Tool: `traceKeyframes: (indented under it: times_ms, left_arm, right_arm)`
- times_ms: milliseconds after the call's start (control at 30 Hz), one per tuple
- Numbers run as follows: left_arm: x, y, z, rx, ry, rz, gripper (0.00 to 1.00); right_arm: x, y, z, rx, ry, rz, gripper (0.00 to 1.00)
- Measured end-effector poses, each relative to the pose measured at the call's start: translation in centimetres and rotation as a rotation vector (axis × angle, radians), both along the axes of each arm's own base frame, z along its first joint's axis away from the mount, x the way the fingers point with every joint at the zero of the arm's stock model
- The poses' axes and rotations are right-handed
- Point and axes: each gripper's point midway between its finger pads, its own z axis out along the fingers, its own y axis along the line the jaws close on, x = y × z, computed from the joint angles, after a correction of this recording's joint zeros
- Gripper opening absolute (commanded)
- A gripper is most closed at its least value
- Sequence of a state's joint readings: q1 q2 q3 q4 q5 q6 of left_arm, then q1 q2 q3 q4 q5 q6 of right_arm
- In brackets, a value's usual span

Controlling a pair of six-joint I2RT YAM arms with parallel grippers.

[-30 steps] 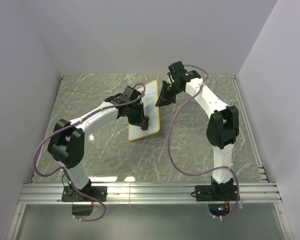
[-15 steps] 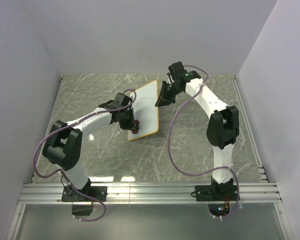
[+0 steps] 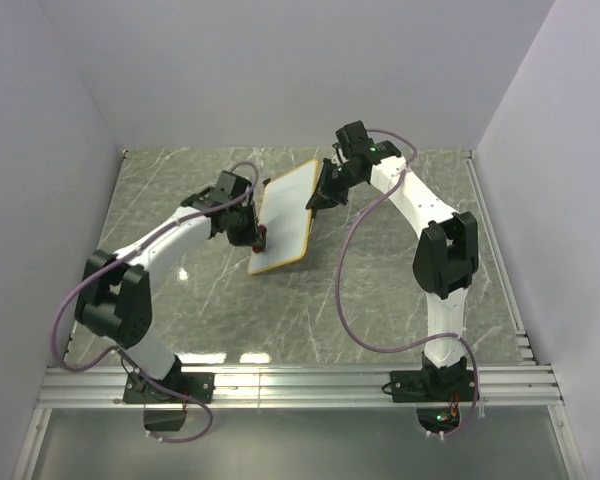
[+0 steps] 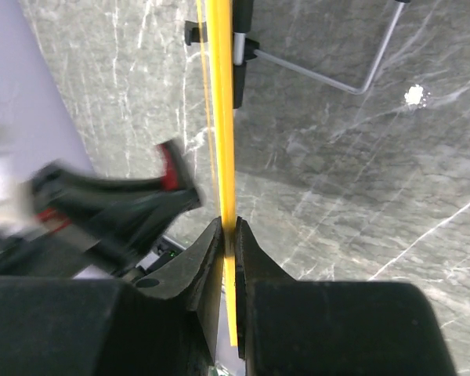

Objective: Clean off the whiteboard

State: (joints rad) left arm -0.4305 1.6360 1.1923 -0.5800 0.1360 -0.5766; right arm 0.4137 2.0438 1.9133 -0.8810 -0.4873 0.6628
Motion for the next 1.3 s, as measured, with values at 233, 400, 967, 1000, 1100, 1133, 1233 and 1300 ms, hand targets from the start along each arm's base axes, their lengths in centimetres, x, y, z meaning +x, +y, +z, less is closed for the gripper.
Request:
traceKeyframes:
  times_ms: [233,400,967,1000,1100,1133,1233,1300]
  left_arm:
    - [2.9,2.2,10.8,-0.084,-0.258,0.086,0.0]
    - [3.2,5.0,12.7,-0.076,-0.316,0.153,0.0]
    - [1.2,6.3,8.8,-0.033,-0.2,0.17,0.0]
    - [1.2,6.3,8.8,-0.033,-0.199,0.17,0.0]
    - [0.9,6.4,8.5,-0.03,-0.191,0.17,0.0]
    - [0.9,6.4,8.4,-0.029,-0.189,0.17,0.0]
    - [0.8,6.5,8.2,-0.027,-0.183,0.17,0.0]
    - [0.7,6.5,8.1,-0.027,-0.182,0.17,0.0]
  right_arm:
    - [1.2,0.4,2.7,0.043,-0.043,-0.028,0.0]
    - [2.3,-0.2,5.4,0.079,-0.091,-0.064,0.0]
    - [6.2,-1.2,5.2,0.094,-0.099,-0.154,0.0]
    - [6.3,-1.1,4.8,0.097,-0.089,-0.151,0.0]
    - [7.1,-1.3,4.2,0.102,-0.088,-0.162,0.0]
    - [7.1,-1.3,4.2,0.104,-0.09,-0.162,0.0]
    - [7.2,-1.0,4.3,0.115,-0.096,-0.156,0.0]
    - [7.4,-0.9,4.3,0.124,-0.101,-0.152,0.0]
